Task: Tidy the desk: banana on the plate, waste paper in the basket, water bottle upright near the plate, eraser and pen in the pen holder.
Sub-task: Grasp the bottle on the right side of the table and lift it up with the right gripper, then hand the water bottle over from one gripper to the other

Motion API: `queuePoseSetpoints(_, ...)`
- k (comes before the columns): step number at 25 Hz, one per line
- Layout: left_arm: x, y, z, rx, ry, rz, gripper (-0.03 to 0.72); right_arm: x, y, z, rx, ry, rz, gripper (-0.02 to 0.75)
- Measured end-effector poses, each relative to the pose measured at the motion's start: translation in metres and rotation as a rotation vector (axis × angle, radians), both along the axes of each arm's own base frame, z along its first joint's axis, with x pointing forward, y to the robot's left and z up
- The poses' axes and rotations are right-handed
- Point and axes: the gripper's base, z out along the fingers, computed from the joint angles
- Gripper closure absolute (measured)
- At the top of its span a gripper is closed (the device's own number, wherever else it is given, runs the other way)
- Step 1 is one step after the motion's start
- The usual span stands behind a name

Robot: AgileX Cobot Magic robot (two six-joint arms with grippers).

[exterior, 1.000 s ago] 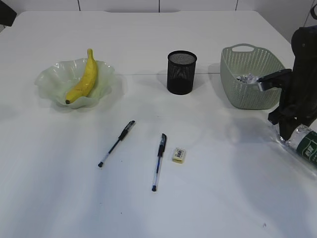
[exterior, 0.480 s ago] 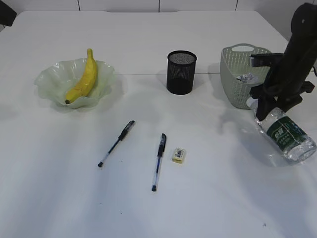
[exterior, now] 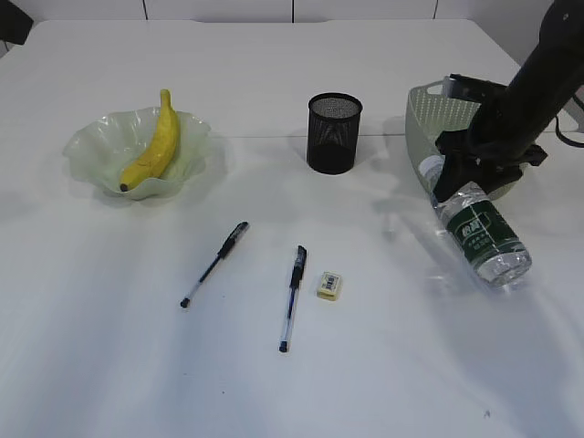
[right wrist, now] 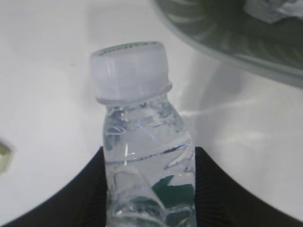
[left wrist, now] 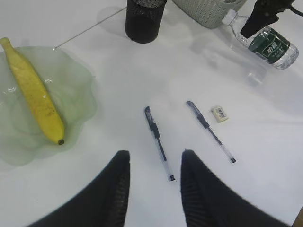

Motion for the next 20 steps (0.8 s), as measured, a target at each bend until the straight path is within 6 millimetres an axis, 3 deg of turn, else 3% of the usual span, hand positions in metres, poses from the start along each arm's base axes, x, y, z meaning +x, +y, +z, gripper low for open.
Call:
queuePoseSetpoints(9, 0.000, 0.000, 0.000, -0.002, -0.005, 0.004, 0.437, 0.006, 0.022, 0.015, 0.257, -0.123, 0.129, 0.400)
queuePoseSetpoints(20, 0.001, -0.001, 0.002, -0.025, -0.013, 0.008, 0.437, 0.022, 0.044, 0.068, 0.534, -0.432, 0.262, 0.400)
